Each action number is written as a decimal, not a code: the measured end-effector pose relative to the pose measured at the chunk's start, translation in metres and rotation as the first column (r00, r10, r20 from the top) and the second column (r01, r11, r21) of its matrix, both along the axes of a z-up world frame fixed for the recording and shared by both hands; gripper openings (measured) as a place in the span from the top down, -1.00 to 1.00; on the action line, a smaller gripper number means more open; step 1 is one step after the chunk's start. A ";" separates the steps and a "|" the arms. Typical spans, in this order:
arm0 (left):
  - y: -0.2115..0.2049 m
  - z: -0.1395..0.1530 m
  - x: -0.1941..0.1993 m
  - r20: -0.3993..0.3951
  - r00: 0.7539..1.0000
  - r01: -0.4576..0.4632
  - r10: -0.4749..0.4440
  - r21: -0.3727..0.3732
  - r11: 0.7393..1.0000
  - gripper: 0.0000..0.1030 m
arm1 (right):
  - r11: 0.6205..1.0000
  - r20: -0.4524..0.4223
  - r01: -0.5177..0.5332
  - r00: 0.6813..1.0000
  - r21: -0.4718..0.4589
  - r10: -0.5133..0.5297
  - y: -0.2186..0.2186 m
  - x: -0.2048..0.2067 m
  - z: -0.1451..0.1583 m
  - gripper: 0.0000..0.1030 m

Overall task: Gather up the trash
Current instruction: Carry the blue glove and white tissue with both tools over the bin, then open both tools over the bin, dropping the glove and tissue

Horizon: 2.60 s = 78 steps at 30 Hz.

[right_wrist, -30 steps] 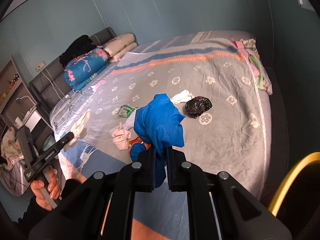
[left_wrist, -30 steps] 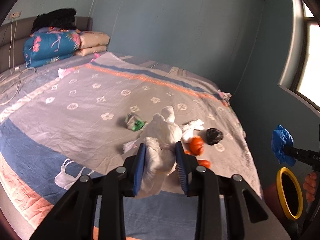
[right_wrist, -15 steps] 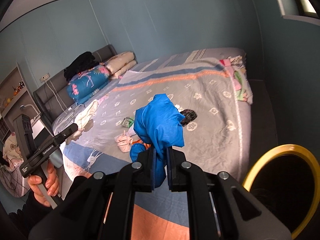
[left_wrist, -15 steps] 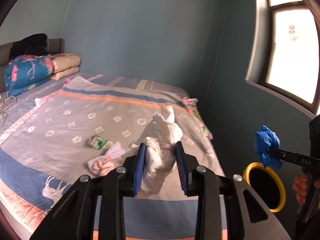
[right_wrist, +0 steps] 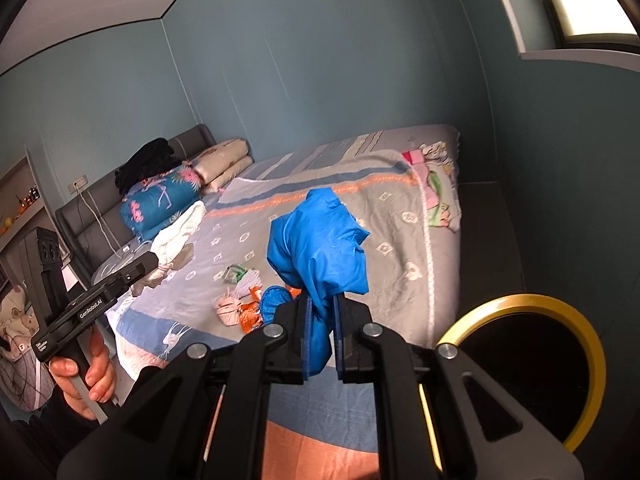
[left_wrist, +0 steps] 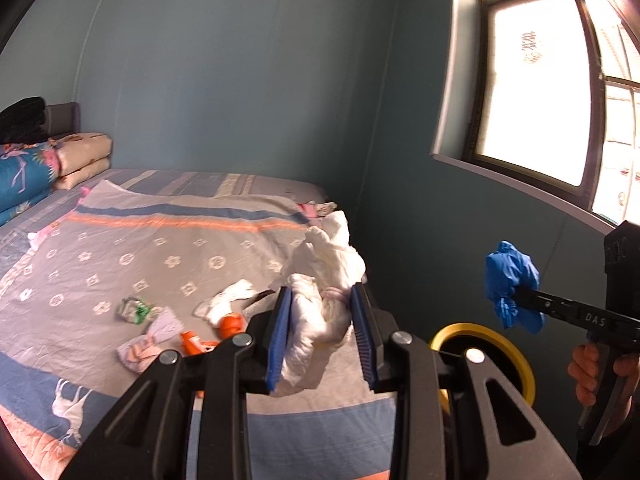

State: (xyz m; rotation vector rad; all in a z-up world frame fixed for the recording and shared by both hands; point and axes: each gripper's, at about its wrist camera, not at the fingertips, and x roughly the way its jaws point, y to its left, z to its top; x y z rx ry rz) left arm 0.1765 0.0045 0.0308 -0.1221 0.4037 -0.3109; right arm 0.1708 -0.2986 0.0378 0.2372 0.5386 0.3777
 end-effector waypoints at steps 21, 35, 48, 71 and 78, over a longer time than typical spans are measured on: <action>-0.142 -0.012 0.022 -0.058 0.967 0.249 -0.247 0.031 0.968 0.45 | 0.974 0.007 0.226 0.974 0.018 -0.227 -0.098 -0.027 -0.005 0.83; -0.220 -0.053 0.047 -0.171 0.914 0.371 -0.367 -0.007 0.929 0.45 | 0.942 -0.075 0.333 0.941 0.042 -0.330 -0.150 -0.015 -0.042 0.83; -0.261 -0.111 0.072 -0.296 0.868 0.407 -0.399 -0.036 0.913 0.44 | 0.912 -0.178 0.409 0.900 0.029 -0.398 -0.171 0.006 -0.090 0.81; -0.220 -0.103 0.076 -0.274 0.912 0.295 -0.306 -0.083 0.952 -0.68 | 0.872 -0.198 0.489 0.857 0.022 -0.475 -0.168 0.005 -0.107 -0.16; -0.183 -0.089 0.074 -0.222 0.950 0.214 -0.218 -0.044 0.976 -0.75 | 0.889 -0.171 0.457 0.878 0.022 -0.447 -0.152 0.007 -0.097 -0.34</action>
